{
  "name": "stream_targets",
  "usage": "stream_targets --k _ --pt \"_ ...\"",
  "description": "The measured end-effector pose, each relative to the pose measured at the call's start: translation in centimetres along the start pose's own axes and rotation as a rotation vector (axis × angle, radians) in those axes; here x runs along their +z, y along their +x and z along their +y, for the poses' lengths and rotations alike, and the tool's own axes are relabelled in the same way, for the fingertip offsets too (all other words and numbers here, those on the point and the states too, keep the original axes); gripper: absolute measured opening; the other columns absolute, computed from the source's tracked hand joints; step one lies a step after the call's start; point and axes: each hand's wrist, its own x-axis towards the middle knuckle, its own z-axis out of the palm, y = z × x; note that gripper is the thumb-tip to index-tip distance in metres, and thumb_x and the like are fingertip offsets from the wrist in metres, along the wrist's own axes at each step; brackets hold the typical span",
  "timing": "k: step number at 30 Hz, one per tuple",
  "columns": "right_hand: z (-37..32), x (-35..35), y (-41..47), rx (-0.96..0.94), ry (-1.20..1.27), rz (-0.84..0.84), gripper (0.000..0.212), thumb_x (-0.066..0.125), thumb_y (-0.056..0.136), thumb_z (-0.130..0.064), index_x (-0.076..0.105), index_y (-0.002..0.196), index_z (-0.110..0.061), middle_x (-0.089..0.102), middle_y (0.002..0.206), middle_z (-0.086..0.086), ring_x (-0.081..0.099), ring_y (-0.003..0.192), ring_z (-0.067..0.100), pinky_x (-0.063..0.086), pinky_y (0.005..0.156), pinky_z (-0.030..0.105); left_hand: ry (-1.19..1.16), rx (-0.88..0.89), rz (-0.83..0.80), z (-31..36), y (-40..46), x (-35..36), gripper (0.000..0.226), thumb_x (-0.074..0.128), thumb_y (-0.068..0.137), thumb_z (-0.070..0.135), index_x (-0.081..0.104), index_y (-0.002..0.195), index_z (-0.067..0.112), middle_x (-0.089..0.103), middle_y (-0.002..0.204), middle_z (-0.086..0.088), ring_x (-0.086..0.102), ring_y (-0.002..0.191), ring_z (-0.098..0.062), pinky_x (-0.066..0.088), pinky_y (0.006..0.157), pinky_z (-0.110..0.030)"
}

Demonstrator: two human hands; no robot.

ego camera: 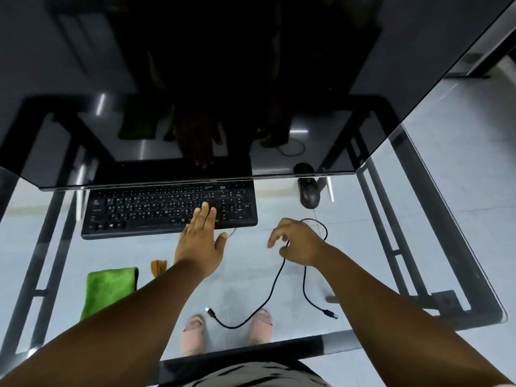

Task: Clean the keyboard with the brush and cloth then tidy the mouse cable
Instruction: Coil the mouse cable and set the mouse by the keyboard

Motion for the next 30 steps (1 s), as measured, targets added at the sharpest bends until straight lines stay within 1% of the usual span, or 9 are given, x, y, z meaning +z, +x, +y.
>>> stream_targets --k 3,7,12,15,17,22,24,27,30 --pt "-0.1 0.3 -0.6 0.026 -0.099 -0.059 0.038 0.062 0.069 0.007 0.072 0.087 -0.025 0.047 0.093 -0.010 0.049 0.086 0.011 0.045 0.075 0.026 -0.038 0.026 -0.003 -0.8 -0.9 -0.4 0.063 0.039 0.099 0.042 0.020 0.153 0.017 0.005 0.163 0.001 0.001 0.150 -0.017 0.017 0.120 -0.038" --pt "-0.9 0.2 -1.1 0.047 -0.156 -0.064 0.039 0.058 0.073 0.012 0.071 0.094 -0.019 0.046 0.099 -0.006 0.047 0.090 0.012 0.040 0.073 0.019 -0.088 0.038 -0.015 -1.3 -2.2 -1.1 0.057 0.040 0.100 0.039 0.026 0.151 0.020 0.013 0.162 0.004 0.006 0.149 -0.013 0.016 0.117 -0.032" --pt "-1.6 0.0 -1.4 0.062 -0.262 -0.083 0.043 0.054 0.072 0.017 0.070 0.095 -0.016 0.046 0.103 -0.006 0.049 0.096 0.014 0.045 0.077 0.023 -0.083 -0.019 -0.055 -0.9 -4.0 -2.6 0.049 0.038 0.100 0.040 0.031 0.148 0.031 0.016 0.159 0.015 0.013 0.146 -0.007 0.025 0.111 -0.038" --pt "-2.0 0.1 -1.3 0.047 -0.357 -0.034 0.029 0.064 0.077 0.009 0.072 0.085 -0.018 0.051 0.101 -0.007 0.054 0.098 0.014 0.048 0.081 0.022 -0.092 -0.071 -0.071 -1.0 -4.5 -2.9 0.042 0.039 0.098 0.043 0.040 0.140 0.038 0.030 0.153 0.017 0.030 0.138 -0.006 0.034 0.096 -0.040" --pt "-2.7 -0.1 -1.2 0.014 -0.349 0.022 0.020 0.068 0.079 0.002 0.073 0.080 -0.018 0.055 0.097 -0.006 0.054 0.096 0.014 0.048 0.081 0.023 -0.117 -0.096 -0.051 -1.1 -4.7 -3.0 0.036 0.041 0.096 0.045 0.048 0.132 0.041 0.045 0.139 0.022 0.048 0.121 -0.006 0.036 0.086 -0.036" --pt "-4.6 -1.4 -0.5 -0.089 -0.237 0.178 0.014 0.071 0.082 -0.004 0.071 0.087 -0.017 0.063 0.092 -0.005 0.051 0.093 0.014 0.045 0.083 0.028 -0.455 0.017 -0.095 -0.5 -4.3 -2.0 0.032 0.060 0.092 0.027 0.062 0.124 0.022 0.065 0.123 0.006 0.059 0.114 -0.009 0.040 0.095 -0.017" --pt "-5.6 -1.9 0.1 -0.126 -0.203 0.216 0.013 0.071 0.083 -0.006 0.072 0.089 -0.017 0.063 0.093 -0.005 0.050 0.094 0.015 0.042 0.084 0.026 -0.634 -0.037 -0.215 0.1 -4.1 -1.9 0.037 0.065 0.089 0.029 0.059 0.126 0.024 0.067 0.118 0.003 0.060 0.113 -0.012 0.044 0.098 -0.023" --pt "-7.1 -2.7 0.7 -0.157 -0.143 0.286 0.012 0.072 0.084 -0.008 0.071 0.086 -0.020 0.060 0.090 -0.007 0.051 0.094 0.016 0.041 0.086 0.026 -0.800 -0.126 -0.365 1.4 -3.6 -2.5 0.030 0.063 0.091 0.033 0.059 0.120 0.027 0.067 0.109 0.005 0.062 0.107 -0.013 0.049 0.089 -0.028" --pt "-8.3 -3.7 1.3 -0.191 -0.128 0.370 0.012 0.071 0.084 -0.009 0.070 0.086 -0.020 0.059 0.089 -0.009 0.053 0.094 0.017 0.043 0.086 0.030 -0.923 -0.157 -0.426 2.2 -3.3 -3.7 0.016 0.055 0.097 0.032 0.065 0.105 0.022 0.071 0.088 0.004 0.065 0.085 -0.015 0.048 0.086 -0.031"
